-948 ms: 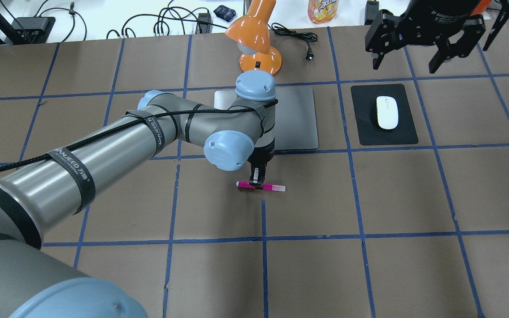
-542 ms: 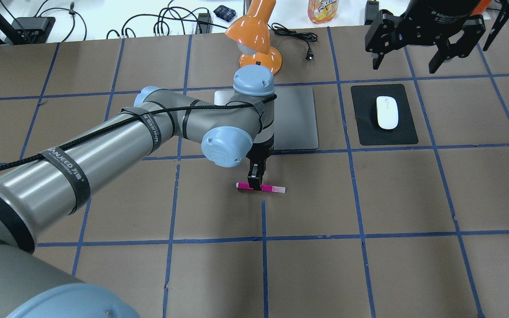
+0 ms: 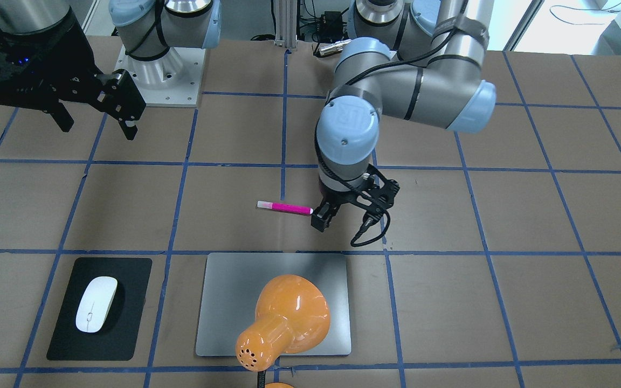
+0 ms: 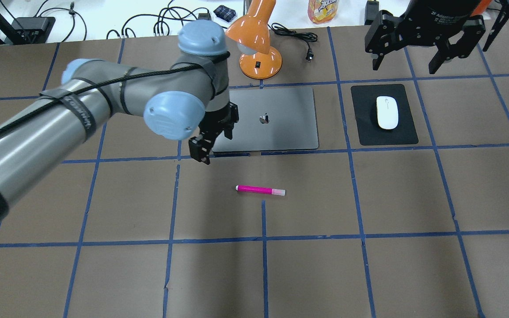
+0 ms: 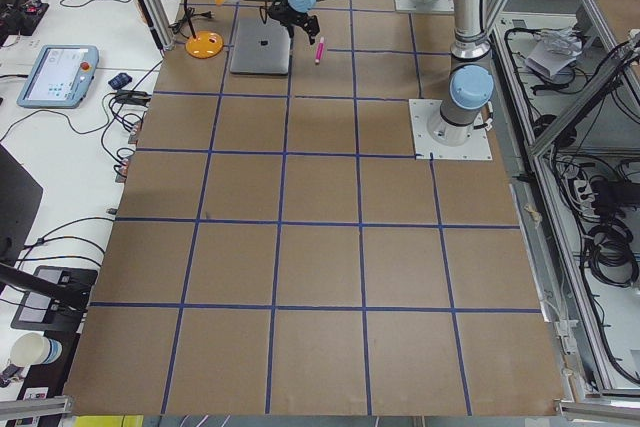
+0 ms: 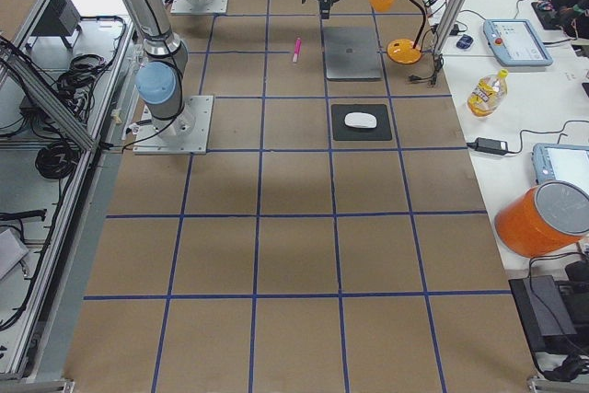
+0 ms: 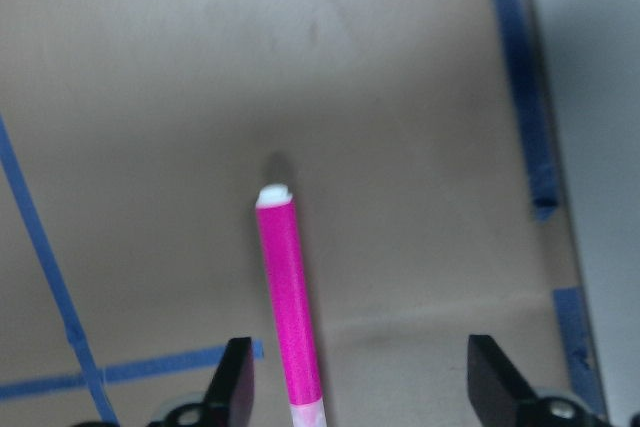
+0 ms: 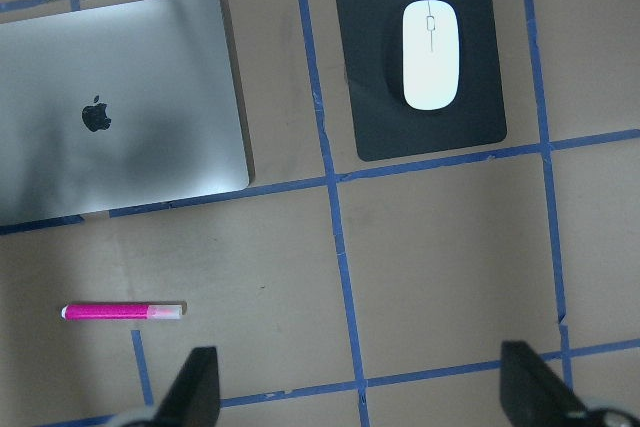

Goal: Place pen and mouse around notebook

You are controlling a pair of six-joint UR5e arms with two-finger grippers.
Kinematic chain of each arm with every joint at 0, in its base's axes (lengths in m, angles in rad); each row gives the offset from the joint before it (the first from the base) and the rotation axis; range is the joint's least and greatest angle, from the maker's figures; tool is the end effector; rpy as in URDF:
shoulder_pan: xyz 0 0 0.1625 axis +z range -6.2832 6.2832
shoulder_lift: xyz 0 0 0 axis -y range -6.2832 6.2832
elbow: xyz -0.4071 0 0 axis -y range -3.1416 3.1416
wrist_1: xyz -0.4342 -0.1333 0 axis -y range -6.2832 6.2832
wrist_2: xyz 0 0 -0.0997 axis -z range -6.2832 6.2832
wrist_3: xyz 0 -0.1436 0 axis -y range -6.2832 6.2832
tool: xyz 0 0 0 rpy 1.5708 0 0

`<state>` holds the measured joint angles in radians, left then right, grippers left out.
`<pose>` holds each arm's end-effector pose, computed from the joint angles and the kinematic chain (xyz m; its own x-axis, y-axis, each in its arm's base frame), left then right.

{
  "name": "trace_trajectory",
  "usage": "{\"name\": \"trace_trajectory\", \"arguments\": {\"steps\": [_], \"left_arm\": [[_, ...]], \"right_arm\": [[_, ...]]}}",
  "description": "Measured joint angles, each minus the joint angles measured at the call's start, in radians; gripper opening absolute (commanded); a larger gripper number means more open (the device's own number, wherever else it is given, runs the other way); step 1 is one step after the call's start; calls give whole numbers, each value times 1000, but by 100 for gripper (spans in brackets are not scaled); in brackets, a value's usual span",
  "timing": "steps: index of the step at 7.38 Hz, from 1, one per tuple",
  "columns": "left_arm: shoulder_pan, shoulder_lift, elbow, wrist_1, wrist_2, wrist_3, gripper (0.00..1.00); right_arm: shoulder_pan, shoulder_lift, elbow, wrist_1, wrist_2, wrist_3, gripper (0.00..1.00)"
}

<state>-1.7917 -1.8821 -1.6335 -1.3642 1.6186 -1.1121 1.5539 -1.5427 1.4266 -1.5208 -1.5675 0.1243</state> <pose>-0.2556 -0.5609 0.2334 -0.6245 -0.7623 -0.1703 -0.7766 0.6292 0.0315 0.1244 -0.5539 0.4830 -0.9901 0.1402 -0.0115 0.1407 0.9879 -0.0651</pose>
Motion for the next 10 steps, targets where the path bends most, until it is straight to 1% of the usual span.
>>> {"name": "trace_trajectory", "arguments": {"steps": [3,5,6,8,10], "left_arm": [[187,166,1,-189,14,541,100],[258,260,0,-246,15,897,100],[267,299,0,-267,12,1012,100],[266,337,11,-285,0,1168,100],[265,337,21,-277,-60,1239,100]], "right_arm": [[0,1,0,1,-2,0,100],[0,1,0,1,-2,0,100],[0,2,0,1,-3,0,100],[0,1,0,1,-3,0,100],[0,1,0,-1,-2,0,100]]}}
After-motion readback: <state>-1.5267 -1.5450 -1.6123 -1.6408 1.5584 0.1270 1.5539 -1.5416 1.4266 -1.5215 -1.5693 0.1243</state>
